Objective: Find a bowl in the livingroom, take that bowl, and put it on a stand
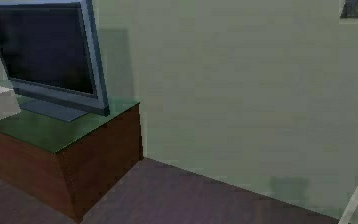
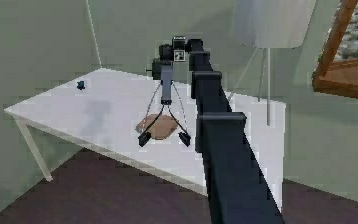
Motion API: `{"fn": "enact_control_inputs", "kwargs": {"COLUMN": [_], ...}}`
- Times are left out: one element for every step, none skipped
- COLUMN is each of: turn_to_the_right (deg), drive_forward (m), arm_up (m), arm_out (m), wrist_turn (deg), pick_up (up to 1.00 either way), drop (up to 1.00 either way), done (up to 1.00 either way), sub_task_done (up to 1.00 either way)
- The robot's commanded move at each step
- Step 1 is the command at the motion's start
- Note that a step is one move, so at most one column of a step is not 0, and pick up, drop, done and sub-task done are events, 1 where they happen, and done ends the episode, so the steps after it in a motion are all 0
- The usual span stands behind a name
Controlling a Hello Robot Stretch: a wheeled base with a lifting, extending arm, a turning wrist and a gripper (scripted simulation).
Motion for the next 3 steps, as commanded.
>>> {"fn": "enact_control_inputs", "kwargs": {"turn_to_the_right": [0.0,0.0,0.0], "drive_forward": [0.00,0.00,0.00], "arm_up": [0.00,0.00,0.00], "arm_out": [0.00,0.00,0.00], "wrist_turn": [45.0,45.0,45.0], "pick_up": [0.00,0.00,0.00], "drop": [0.00,0.00,0.00], "done": [0.00,0.00,0.00], "sub_task_done": [0.00,0.00,0.00]}}
